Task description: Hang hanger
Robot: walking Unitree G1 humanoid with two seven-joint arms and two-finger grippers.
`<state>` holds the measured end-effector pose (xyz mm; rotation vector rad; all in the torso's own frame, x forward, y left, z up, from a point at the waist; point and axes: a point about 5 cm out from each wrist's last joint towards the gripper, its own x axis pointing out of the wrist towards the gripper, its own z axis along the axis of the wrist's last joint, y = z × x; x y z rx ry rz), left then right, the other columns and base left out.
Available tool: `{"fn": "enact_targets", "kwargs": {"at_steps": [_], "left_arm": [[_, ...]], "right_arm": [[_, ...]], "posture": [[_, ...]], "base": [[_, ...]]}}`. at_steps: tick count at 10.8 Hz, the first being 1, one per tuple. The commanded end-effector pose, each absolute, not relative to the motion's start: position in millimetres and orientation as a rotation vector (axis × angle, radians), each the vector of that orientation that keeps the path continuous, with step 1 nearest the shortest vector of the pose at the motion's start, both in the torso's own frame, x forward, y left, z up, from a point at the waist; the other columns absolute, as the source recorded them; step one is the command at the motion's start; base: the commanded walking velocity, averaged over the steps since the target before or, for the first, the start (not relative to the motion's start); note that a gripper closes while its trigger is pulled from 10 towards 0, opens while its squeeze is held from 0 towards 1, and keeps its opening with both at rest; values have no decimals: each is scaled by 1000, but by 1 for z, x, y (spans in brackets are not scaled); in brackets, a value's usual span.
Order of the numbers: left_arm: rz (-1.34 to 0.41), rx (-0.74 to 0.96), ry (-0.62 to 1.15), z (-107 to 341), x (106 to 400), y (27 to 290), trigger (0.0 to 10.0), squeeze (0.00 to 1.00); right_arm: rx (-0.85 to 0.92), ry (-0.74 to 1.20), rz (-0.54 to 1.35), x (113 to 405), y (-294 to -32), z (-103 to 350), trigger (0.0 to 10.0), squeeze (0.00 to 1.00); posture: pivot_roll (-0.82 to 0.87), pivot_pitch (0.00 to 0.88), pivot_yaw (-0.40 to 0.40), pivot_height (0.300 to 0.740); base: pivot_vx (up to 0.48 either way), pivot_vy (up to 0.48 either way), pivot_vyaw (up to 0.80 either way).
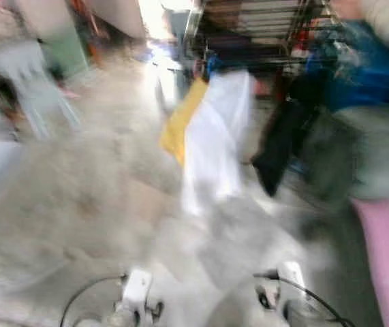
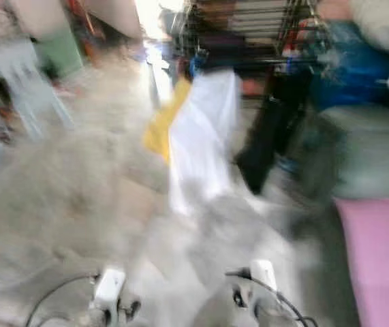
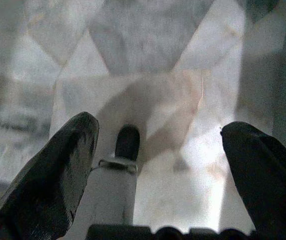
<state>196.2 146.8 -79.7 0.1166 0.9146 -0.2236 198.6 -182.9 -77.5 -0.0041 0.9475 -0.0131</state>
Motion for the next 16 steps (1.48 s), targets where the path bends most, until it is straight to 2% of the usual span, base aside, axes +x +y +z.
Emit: {"fn": "enact_targets", "kwargs": {"at_steps": [1,2,9,12,16], "left_arm": [[-191,115,921,-80,195,156,10000,0],[-177,91,917,-79,197,159,10000,0],[-173,89,929,-79,198,159,10000,0],[-191,102,934,-83,190,149,10000,0],[-130,114,921,-81,194,156,10000,0]], "right_arm": [[-1,922,16,207,-173,-74,10000,0],[-4,922,18,208,-172,-73,10000,0],[-32,930,33,210,-173,-72,10000,0],[-32,930,30,210,-173,-72,10000,0],[-34,943,30,208,-176,-74,10000,0]], "posture": [[-59,0,64,740],[-55,0,60,740],[-56,0,49,740],[-58,0,51,740],[-29,0,27,740]], "base": [[0,0,0],[0,0,0],[0,480,0],[0,0,0],[0,0,0]]}}
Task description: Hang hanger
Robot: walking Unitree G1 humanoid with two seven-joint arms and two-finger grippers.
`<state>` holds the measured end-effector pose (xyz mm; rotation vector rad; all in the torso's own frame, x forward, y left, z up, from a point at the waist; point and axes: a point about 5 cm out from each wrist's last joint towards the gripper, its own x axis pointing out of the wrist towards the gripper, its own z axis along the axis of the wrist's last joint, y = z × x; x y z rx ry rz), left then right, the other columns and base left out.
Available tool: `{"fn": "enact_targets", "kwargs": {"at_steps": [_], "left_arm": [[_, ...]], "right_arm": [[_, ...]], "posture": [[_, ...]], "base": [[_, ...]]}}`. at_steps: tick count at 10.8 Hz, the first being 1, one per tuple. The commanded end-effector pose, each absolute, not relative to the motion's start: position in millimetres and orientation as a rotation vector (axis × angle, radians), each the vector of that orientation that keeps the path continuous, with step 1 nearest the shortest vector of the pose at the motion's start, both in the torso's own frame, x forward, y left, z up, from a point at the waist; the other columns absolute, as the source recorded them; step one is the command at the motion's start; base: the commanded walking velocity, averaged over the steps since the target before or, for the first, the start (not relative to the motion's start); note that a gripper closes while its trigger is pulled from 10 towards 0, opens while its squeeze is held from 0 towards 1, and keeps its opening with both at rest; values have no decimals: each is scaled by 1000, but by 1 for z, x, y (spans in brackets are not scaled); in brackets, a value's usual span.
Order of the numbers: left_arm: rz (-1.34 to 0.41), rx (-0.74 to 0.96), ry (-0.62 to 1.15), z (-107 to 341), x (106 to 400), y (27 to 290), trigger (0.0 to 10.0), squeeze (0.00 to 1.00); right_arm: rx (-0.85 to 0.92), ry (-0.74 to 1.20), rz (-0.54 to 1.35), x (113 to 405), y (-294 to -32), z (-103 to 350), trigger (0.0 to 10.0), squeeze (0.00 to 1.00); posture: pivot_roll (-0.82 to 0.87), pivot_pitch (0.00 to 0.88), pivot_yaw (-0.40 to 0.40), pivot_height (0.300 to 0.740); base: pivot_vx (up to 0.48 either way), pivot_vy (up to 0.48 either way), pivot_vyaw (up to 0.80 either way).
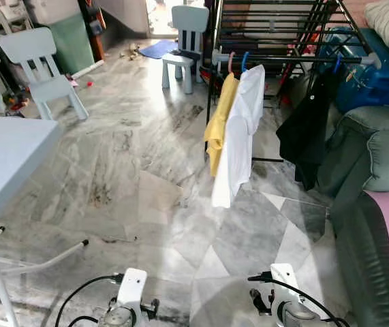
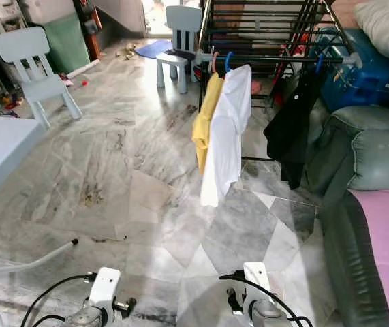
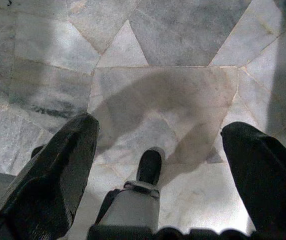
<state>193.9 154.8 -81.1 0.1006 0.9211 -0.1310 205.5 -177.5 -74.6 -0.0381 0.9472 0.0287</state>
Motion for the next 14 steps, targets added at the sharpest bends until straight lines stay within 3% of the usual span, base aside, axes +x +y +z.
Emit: {"fn": "enact_targets", "kwargs": {"at_steps": [1,5,14], "left_arm": [[-77,83,906,-78,198,162,10000,0],[-10,44,927,-73,212,164,10000,0],[44,71,983,-78,201,176,10000,0]], "right_arm": [[-44,942,43,210,-175,-73,10000,0],[-1,971,-53,213,-184,-70,10000,0],[9,1004,-62,202,-188,-76,10000,0]], "posture": [[-15,0,12,740],[-17,0,20,740],[-48,0,36,740]], "base": [[0,0,0],[0,0,0],[0,0,0]]}}
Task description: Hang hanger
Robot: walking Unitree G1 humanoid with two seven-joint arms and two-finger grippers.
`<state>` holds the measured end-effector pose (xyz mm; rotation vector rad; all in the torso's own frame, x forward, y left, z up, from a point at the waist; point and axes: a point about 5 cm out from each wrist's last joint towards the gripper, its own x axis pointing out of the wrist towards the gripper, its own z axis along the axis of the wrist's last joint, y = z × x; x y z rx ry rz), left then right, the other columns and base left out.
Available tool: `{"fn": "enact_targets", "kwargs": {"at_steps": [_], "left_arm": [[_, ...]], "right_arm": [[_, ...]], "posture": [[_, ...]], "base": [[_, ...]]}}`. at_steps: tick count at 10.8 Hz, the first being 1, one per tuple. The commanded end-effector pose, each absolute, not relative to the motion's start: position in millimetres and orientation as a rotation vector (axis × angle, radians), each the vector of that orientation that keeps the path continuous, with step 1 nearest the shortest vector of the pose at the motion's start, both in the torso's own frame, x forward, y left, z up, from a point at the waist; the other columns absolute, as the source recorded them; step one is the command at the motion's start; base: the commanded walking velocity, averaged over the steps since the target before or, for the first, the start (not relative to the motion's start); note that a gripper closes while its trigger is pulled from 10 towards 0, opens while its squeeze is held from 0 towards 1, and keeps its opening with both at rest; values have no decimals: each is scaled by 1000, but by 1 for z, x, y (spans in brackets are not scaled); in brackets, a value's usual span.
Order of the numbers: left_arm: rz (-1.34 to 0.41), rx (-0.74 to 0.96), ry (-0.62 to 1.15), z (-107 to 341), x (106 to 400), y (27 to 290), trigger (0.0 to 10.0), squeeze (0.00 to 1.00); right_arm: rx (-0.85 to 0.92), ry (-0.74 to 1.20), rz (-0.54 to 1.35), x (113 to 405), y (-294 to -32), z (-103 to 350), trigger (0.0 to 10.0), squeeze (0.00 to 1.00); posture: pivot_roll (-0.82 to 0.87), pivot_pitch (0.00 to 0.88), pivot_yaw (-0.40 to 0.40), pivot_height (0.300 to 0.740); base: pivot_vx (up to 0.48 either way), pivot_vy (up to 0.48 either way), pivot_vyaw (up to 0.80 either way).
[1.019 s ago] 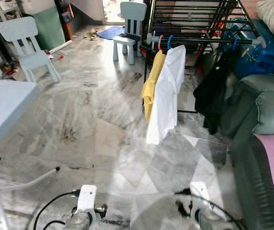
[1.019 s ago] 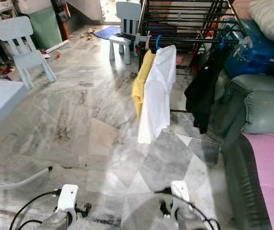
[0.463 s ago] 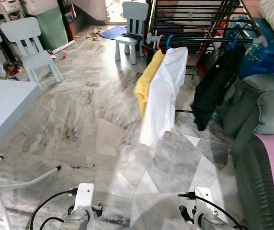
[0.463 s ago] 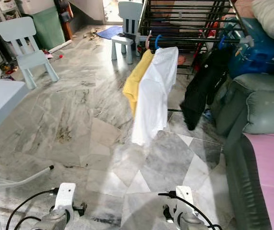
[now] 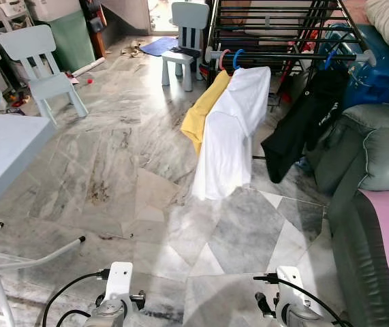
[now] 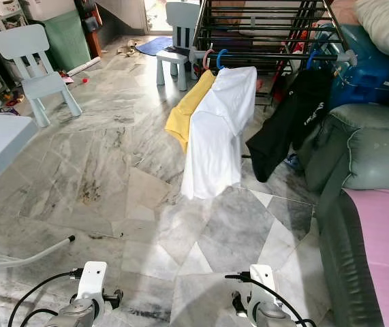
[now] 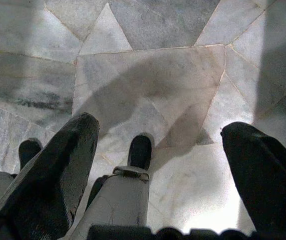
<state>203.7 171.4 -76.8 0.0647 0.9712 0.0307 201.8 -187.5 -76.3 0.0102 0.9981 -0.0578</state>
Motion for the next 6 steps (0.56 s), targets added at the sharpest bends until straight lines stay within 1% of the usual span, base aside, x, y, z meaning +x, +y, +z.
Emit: {"fn": "enact_targets", "kwargs": {"at_steps": [1,6], "left_arm": [[44,71,983,-78,201,176,10000,0],[44,71,983,-78,201,176,10000,0]], "right_arm": [[9,1004,-62,202,-188,-76,10000,0],[9,1004,-62,202,-188,-76,10000,0]], "posture": [[-48,0,36,740],[-48,0,36,740]], "base": [[0,0,0],[0,0,0]]}}
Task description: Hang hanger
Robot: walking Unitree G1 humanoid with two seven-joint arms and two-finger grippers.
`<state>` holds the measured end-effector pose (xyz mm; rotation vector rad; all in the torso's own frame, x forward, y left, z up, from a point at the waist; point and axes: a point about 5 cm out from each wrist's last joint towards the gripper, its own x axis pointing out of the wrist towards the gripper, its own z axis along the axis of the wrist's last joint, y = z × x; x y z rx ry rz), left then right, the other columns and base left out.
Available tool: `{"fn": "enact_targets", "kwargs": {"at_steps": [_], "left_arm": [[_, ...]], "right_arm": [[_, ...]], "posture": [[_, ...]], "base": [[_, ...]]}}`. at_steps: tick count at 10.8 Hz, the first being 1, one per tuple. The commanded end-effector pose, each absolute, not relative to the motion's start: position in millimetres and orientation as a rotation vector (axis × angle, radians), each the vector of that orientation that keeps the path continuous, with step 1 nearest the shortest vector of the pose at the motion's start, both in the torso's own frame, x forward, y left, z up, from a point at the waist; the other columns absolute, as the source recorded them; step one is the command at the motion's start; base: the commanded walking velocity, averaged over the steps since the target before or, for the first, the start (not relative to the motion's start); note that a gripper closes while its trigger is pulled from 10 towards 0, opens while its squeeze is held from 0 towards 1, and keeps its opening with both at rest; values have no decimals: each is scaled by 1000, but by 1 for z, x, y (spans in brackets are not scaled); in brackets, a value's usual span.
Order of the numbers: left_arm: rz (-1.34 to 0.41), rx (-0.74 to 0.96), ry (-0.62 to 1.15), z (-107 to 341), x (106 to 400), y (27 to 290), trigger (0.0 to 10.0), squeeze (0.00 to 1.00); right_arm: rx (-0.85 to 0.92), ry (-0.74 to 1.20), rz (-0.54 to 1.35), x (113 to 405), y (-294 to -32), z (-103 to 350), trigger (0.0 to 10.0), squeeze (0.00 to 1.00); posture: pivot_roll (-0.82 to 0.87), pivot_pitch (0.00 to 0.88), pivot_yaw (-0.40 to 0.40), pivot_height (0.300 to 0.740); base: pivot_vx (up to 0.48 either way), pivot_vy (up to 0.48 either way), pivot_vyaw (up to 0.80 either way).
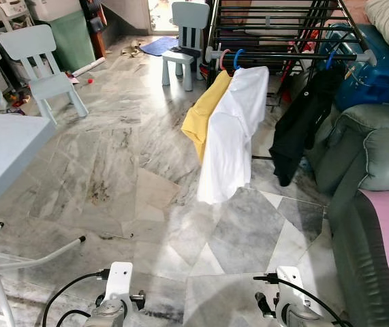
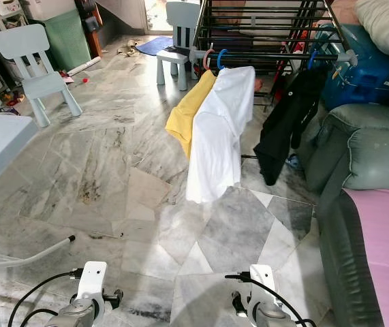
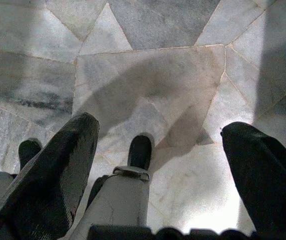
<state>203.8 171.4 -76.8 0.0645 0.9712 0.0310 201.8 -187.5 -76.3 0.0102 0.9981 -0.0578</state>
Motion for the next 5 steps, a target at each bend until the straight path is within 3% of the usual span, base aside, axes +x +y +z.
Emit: {"fn": "enact_targets", "kwargs": {"at_steps": [1,2,5], "left_arm": [[8,144,1011,-81,195,177,10000,0],[-75,270,1046,-86,184,178,10000,0],[-90,281,1049,-87,182,175,10000,0]], "right_arm": [[-46,1025,5,195,-188,-80,10000,0],[-112,1048,98,184,-187,-85,10000,0],[-128,1048,110,184,-187,-85,10000,0]], "posture": [[-43,0,38,740],[-48,0,41,740],[-50,0,44,740]], "base": [[0,0,0],[0,0,0],[0,0,0]]}}
